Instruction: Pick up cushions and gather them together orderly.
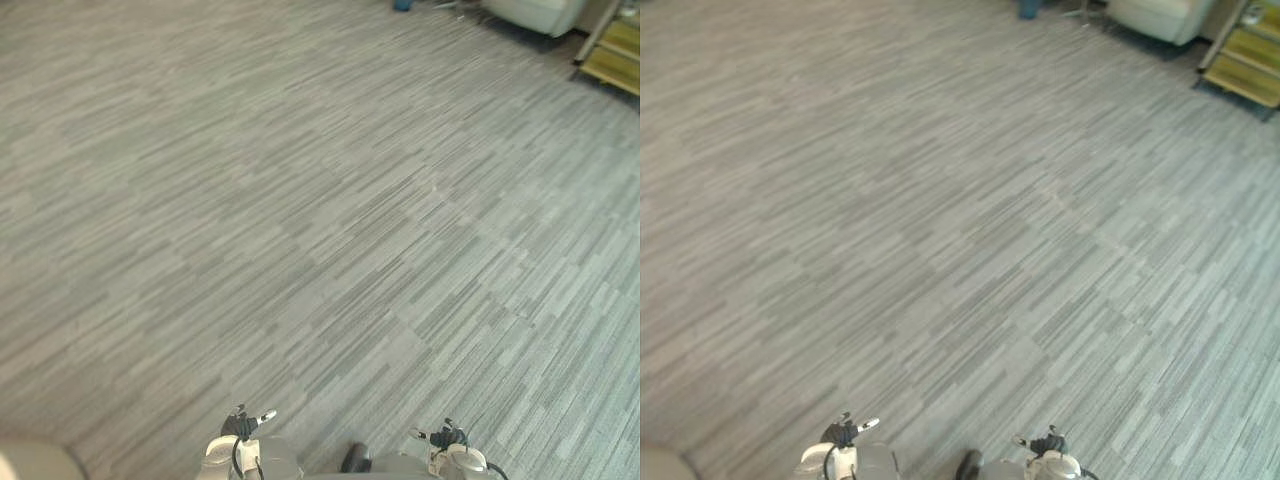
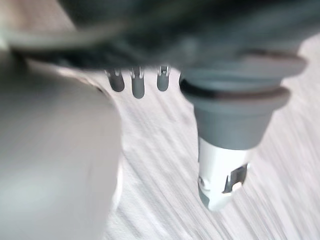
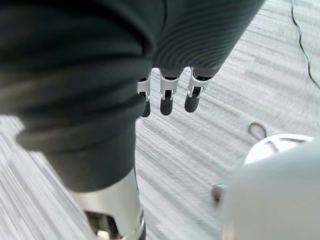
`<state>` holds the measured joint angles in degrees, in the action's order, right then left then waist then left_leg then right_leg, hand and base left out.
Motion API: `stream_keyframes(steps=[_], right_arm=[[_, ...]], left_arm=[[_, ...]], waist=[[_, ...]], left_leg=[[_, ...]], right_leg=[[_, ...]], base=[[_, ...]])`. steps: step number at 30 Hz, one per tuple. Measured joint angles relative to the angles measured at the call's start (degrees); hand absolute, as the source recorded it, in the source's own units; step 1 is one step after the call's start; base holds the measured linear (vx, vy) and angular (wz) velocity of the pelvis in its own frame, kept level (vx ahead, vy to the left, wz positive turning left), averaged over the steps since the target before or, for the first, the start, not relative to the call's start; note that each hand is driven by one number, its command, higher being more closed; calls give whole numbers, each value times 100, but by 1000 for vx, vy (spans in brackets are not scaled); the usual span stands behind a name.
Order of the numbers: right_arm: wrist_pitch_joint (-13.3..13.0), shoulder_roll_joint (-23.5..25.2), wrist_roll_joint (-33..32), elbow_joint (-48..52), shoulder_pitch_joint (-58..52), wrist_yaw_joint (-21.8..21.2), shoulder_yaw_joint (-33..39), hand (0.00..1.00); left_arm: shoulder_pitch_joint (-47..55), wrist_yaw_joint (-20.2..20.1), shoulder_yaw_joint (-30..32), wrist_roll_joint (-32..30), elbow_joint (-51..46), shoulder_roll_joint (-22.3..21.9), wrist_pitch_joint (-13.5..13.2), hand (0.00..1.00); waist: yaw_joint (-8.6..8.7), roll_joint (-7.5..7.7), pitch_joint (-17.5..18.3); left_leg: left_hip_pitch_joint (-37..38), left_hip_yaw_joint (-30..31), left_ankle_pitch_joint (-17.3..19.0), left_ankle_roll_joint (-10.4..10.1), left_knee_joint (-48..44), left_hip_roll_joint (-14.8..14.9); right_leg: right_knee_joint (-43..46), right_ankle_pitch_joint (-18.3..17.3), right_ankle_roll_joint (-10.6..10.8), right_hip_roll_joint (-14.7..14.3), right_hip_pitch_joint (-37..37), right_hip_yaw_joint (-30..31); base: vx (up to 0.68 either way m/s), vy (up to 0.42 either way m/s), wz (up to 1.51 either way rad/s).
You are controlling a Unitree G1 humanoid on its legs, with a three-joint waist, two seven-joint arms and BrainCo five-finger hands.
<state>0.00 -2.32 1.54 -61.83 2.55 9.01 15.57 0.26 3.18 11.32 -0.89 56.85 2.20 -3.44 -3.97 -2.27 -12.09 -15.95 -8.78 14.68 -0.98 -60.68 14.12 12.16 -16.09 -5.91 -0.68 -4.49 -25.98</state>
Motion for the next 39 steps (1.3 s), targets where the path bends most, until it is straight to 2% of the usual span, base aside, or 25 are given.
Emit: stream_keyframes(steps=[4, 5, 6, 7, 8, 10, 12, 14, 16, 19, 20, 22, 23, 24, 25, 27, 28, 29, 30, 32, 33, 35, 37, 38, 39], right_arm=[[2, 128, -41, 35, -5, 39, 100, 0], [-3, 127, -41, 48, -47, 51, 119, 0], [1, 122, -40, 44, -60, 59, 111, 0], [8, 252, -46, 36, -47, 59, 108, 0], [1, 356, -48, 35, -81, 59, 154, 0], [5, 396, -44, 98, -79, 53, 228, 0], [-7, 403, -33, 295, -109, 37, 228, 0], [-34, 413, -30, 469, -184, -16, 226, 0], [-42, 389, -33, 530, -247, -48, 229, 0], [-50, 278, -34, 586, -229, -61, 239, 0], [-62, 210, -34, 542, -206, -65, 241, 0], [-74, 116, -33, 414, -113, -65, 240, 0], [-70, 86, -50, 343, -129, -67, 281, 0], [-87, -51, -45, 238, -93, -90, 350, 0], [-75, -73, -37, 198, -78, -90, 404, 0], [-59, -137, -63, 213, -79, -93, 655, 0], [-59, -127, -112, 237, -93, -90, 655, 0], [-57, -98, -212, 248, -149, -87, 622, 0], [-50, -75, -238, 249, -146, -72, 540, 0], [-56, 12, -370, 267, -148, 5, 379, 0], [-49, 52, -424, 258, -135, 9, 356, 0], [-51, 155, -579, 235, 21, 33, 357, 0], [-66, 204, -631, 233, 94, 59, 456, 0], [-77, 206, -627, 241, 98, 65, 444, 0], [-73, 184, -627, 221, 65, 71, 447, 0]], left_arm=[[-14, 16, 14, 12, -220, -88, -20, 0], [-9, 37, 6, 11, -229, -142, -41, 0], [-5, 35, 9, 26, -225, -160, -62, 0], [-7, 41, 0, 47, -220, -93, -91, 0], [-41, 49, 1, 42, -208, -44, -84, 0], [-52, 53, 71, 44, -221, -74, -74, 0], [13, 55, 22, -22, -218, -74, -54, 0], [32, 51, -124, -81, -128, -47, 11, 0], [35, 58, -211, -121, 11, 6, 39, 0], [-1, 61, -344, -117, 108, 4, 44, 0], [24, 60, -345, -117, 142, -13, 45, 0], [27, 60, -395, -119, 210, -2, 45, 0], [36, 56, -443, -122, 234, 52, 43, 0], [56, 56, -459, -129, 339, 62, 47, 0], [58, 40, -453, -142, 374, 39, 46, 0], [58, 65, -301, -180, 418, -135, 48, 0], [47, 70, -236, -184, 418, -160, 52, 0], [48, 61, -91, -189, 386, -236, 66, 0], [85, 59, -40, -194, 307, -268, 64, 0], [104, 57, 50, -240, 15, -259, 50, 0], [103, 55, 44, -238, -53, -239, 44, 0], [95, 58, -1, -228, -246, -252, -6, 0], [46, 76, -6, -227, -278, -256, -10, 0], [65, 121, -29, -223, -259, -280, -13, 0], [73, 133, -63, -161, -249, -289, -17, 0]], waist=[[-129, 48, -40], [-191, 21, 26], [-244, 36, 33], [-255, 225, 92], [-213, 397, 180], [-291, 421, 195], [-301, 419, 200], [-238, 362, 170], [-158, 339, 179], [0, 304, 182], [73, 257, 190], [132, 224, 192], [152, 261, 196], [218, 149, 237], [207, 54, 285], [188, -241, 288], [211, -267, 274], [238, -314, 240], [193, -289, 205], [95, -218, 135], [52, -165, 142], [-60, -93, 138], [-137, -34, 105], [-169, -82, 133], [-220, -93, 144]], left_leg=[[-560, 457, 124, -45, 2119, -738], [-557, 837, -258, -227, 3316, -961], [-535, 938, -810, -332, 3478, -1009], [-403, 789, -870, -285, 3591, -1204], [-413, 579, -763, -166, 3526, -1270], [-331, 268, -434, -26, 3191, -1210], [125, -86, -175, 138, 3200, -1196], [1032, -277, 369, 149, 3496, -1196], [1460, -376, 434, 169, 3657, -1203], [2288, -496, 431, 162, 4390, -1062], [2603, -555, 437, 128, 4782, -929], [2762, -548, 487, -38, 4975, -825], [2865, -496, 534, -145, 5068, -832], [2962, -190, 575, -209, 4972, -712], [2881, -81, 530, -249, 4815, -602], [2420, 406, 166, -323, 3478, -331], [2240, 501, -75, -268, 2997, -307], [1779, 655, -933, -222, 1837, -215], [1465, 688, -1178, -291, 1071, -92], [566, 542, -637, -246, -364, -2], [373, 462, -514, -212, -337, -46], [-320, 201, -32, -127, 782, -404], [-416, 195, -137, -155, 2564, -875], [-385, 451, -629, -188, 4017, -1122], [-338, 581, -1291, -220, 4355, -1179]], right_leg=[[-46, -186, 403, 319, -379, 730], [-49, -328, 578, 402, -460, 982], [-43, -405, 679, 450, -509, 1146], [-140, -406, 736, 614, -569, 1434], [-232, -161, 805, 770, -571, 1662], [-82, 60, 915, 884, -587, 1934], [977, 210, 1140, 1053, -308, 2164], [3914, 631, 1437, 1243, 902, 2463], [4821, 372, 1277, 1315, 1558, 2282], [4126, 45, 949, 1404, 2081, 1297], [2965, 106, 901, 1334, 2364, 850], [1793, 487, 936, 1125, 2554, 844], [939, 960, 939, 977, 2574, 1020], [957, 1553, 623, 719, 2526, 1234], [1024, 1427, 588, 678, 2530, 1205], [1217, 948, 463, 509, 2279, 1004], [1199, 857, 454, 497, 2150, 958], [1016, 695, 420, 427, 1703, 885], [809, 607, 374, 350, 1397, 894], [302, 371, 331, 218, 439, 932], [176, 343, 341, 220, 257, 962], [-252, 337, 357, 276, -305, 1164], [-454, 231, 538, 461, -595, 1409], [-581, 86, 716, 510, -824, 1594], [-664, -41, 790, 502, -957, 1739]], base=[[370, 156, -116], [340, 204, -82], [592, 276, -92], [681, 234, -58], [713, 231, -49], [559, 198, -60], [476, 179, -78], [428, 126, -77], [420, 24, -33], [425, -69, -10], [468, -168, -7], [368, -162, 2], [522, -263, 20], [522, -263, 18], [533, -274, 13], [587, -323, 0], [657, -355, 17], [443, -202, 19], [542, -204, 13], [508, -146, -6], [475, -130, -23], [534, -73, -51], [592, 61, -79], [589, 144, -89], [715, 200, -81]])
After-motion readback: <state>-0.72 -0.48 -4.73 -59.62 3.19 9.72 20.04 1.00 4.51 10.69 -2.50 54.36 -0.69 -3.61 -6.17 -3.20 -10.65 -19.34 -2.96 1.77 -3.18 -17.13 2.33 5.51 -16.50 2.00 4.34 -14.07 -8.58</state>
